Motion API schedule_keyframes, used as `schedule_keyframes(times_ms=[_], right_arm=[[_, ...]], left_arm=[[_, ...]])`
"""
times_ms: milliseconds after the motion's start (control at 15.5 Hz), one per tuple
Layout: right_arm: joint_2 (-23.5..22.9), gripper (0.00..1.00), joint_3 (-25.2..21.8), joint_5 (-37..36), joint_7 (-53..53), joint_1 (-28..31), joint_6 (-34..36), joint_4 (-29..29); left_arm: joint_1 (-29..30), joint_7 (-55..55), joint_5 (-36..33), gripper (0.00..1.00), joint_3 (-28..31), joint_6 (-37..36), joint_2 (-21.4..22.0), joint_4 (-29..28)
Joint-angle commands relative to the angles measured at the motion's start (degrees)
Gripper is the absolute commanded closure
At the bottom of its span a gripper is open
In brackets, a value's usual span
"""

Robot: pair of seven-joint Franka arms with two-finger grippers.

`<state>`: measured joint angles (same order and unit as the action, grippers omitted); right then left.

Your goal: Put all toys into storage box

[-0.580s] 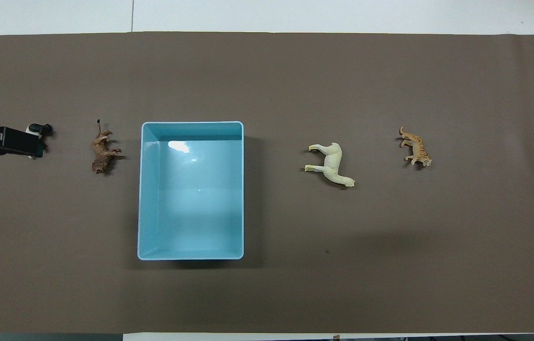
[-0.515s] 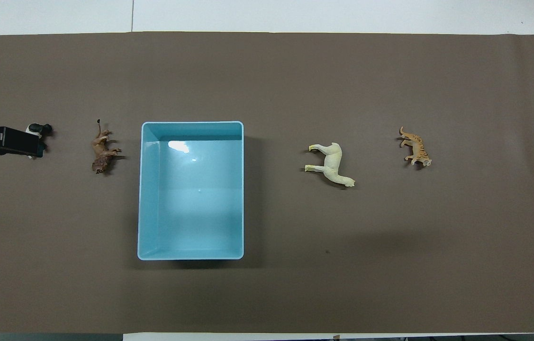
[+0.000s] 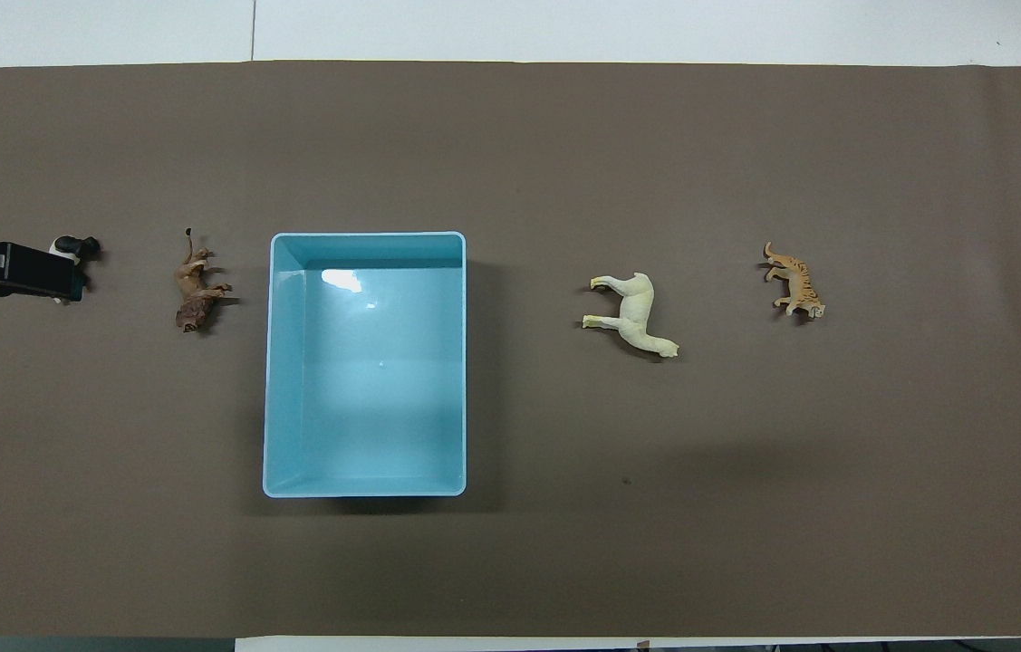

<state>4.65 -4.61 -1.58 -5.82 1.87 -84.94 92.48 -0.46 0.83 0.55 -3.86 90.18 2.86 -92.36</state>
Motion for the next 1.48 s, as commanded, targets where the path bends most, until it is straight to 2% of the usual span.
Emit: schedule_keyframes(times_ms=[0, 193, 386, 837, 966, 1095, 1417], right_arm=[[1.4, 0.0, 0.4, -0.4, 0.9, -0.2, 0.8, 1.3], [1.4, 0.0, 0.4, -0.4, 0.9, -0.1, 0.8, 1.3], [1.6, 0.0, 0.4, -0.4, 0.8, 0.0, 5.6, 1.3], [1.7, 0.0, 0.2, -0.4, 1.0, 0.4, 5.6, 1.5], [2.4, 0.0, 0.2, -0.4, 0.8, 0.3, 3.1, 3.1], [3.2, 0.0, 0.2, -0.4, 2.0, 0.2, -2.4, 6.2], [1.3, 0.0, 0.5, -0.4, 3.8, -0.6, -10.8, 12.7]], left_arm=[[0.5, 0.3, 0.1, 0.0, -0.1, -0.2, 1.6, -1.6], [0.5, 0.3, 0.1, 0.0, -0.1, -0.2, 1.6, -1.6], [0.5, 0.3, 0.1, 0.0, -0.1, -0.2, 1.6, -1.6], [0.5, 0.3, 0.1, 0.0, -0.1, -0.2, 1.5, -1.6], [0.5, 0.3, 0.1, 0.0, -0.1, -0.2, 1.5, -1.6], [0.5, 0.3, 0.1, 0.0, -0.1, -0.2, 1.6, -1.6], [0.5, 0.3, 0.1, 0.0, -0.1, -0.2, 1.5, -1.6]])
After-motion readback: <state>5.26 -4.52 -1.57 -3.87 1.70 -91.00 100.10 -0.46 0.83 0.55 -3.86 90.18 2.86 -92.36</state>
